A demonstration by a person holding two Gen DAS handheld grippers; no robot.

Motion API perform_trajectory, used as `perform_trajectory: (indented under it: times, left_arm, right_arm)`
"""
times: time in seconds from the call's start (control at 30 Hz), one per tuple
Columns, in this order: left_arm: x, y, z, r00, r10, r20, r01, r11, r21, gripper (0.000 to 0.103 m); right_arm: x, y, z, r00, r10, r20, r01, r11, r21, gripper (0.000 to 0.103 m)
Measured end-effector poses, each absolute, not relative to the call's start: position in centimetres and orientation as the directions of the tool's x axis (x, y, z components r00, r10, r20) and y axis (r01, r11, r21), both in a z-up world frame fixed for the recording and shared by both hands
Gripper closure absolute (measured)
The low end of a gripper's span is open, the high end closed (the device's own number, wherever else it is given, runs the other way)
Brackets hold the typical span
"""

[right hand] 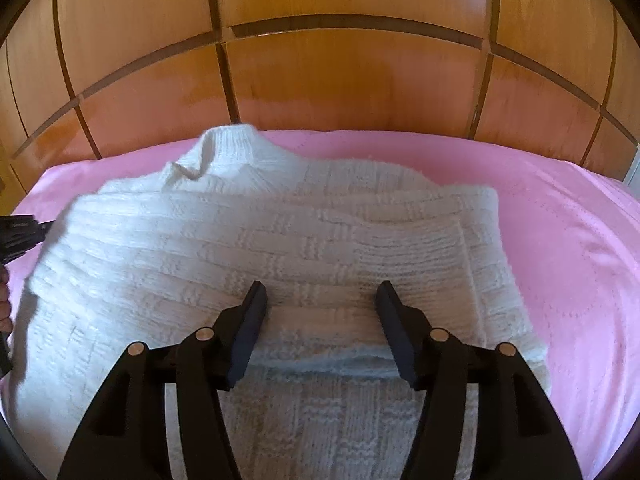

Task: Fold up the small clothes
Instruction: 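Grasp the opposite side edge with the left gripper and fold it inward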

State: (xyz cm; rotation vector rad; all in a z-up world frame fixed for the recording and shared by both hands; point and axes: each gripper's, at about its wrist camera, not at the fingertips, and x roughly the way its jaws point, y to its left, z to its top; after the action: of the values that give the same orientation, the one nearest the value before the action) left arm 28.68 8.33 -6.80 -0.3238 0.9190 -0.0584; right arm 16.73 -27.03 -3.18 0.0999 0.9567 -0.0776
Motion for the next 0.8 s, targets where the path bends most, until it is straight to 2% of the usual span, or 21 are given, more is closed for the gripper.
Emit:
perform_trajectory:
  times: [0.03, 0.07, 0.1, 0.17, 0.2, 0.33, 0.43, 0.63, 0.7, 0.73, 0.77, 0.8]
  left_arm:
    - [27.8, 8.1, -6.0, 0.634, -0.198, -0.747, -0.064, 0.950, -0.306, 0.095]
    - [26.5, 8.6, -5.4, 0.653, -0.210, -0.728, -0.036, 0.951, -0.306, 0.085]
    - [25.5, 8.1, -4.8, 0.669, -0.228, -0.707, -0.002, 0.951, -0.308, 0.079]
    - [24.0, 6.4, -3.9, 0.683, -0.284, -0.673, 0.086, 0.946, -0.312, 0.057]
    - [23.2, 5.1, -4.1, 0.671, -0.304, -0.676, 0.141, 0.948, -0.286, 0.053]
    - [23.0, 2.4, -8.3, 0.570, -0.216, -0.793, 0.156, 0.976, -0.153, 0.052]
    - [22.2, 2.6, -7.6, 0.601, -0.203, -0.773, 0.121, 0.979, -0.162, 0.052]
    - [18.8, 3.1, -4.7, 0.660, -0.202, -0.724, 0.088, 0.977, -0.193, 0.032]
    - [17.5, 3.3, -4.0, 0.672, -0.201, -0.713, 0.088, 0.977, -0.192, 0.032]
    - [16.8, 3.3, -3.7, 0.676, -0.199, -0.710, 0.086, 0.978, -0.192, 0.032]
    - [15.9, 3.1, -3.4, 0.681, -0.199, -0.704, 0.087, 0.978, -0.191, 0.032]
    - [15.4, 3.2, -3.2, 0.685, -0.199, -0.701, 0.090, 0.978, -0.190, 0.032]
  right_arm:
    - [16.8, -27.1, -3.3, 0.574, -0.025, -0.818, 0.112, 0.993, 0.049, 0.044]
    - [16.9, -27.1, -3.5, 0.572, -0.030, -0.820, 0.115, 0.992, 0.044, 0.044]
    - [17.0, -27.1, -3.5, 0.570, -0.035, -0.821, 0.120, 0.992, 0.041, 0.044]
    - [17.2, -27.2, -3.6, 0.566, -0.051, -0.823, 0.136, 0.990, 0.032, 0.044]
    - [17.3, -27.1, -3.7, 0.564, -0.057, -0.824, 0.138, 0.990, 0.026, 0.044]
    - [17.4, -26.9, -3.8, 0.567, -0.077, -0.820, 0.143, 0.990, 0.006, 0.043]
    - [17.4, -27.0, -3.8, 0.570, -0.073, -0.819, 0.141, 0.990, 0.009, 0.042]
    - [17.1, -27.0, -3.8, 0.578, -0.064, -0.813, 0.135, 0.991, 0.018, 0.038]
    - [16.9, -27.0, -3.6, 0.581, -0.068, -0.811, 0.137, 0.990, 0.016, 0.031]
    - [16.8, -27.0, -3.4, 0.583, -0.073, -0.809, 0.139, 0.990, 0.010, 0.016]
    - [16.5, -26.9, -3.1, 0.588, -0.092, -0.804, 0.147, 0.989, -0.006, 0.006]
    - [16.2, -26.8, -2.7, 0.595, -0.113, -0.796, 0.158, 0.987, -0.022, 0.006]
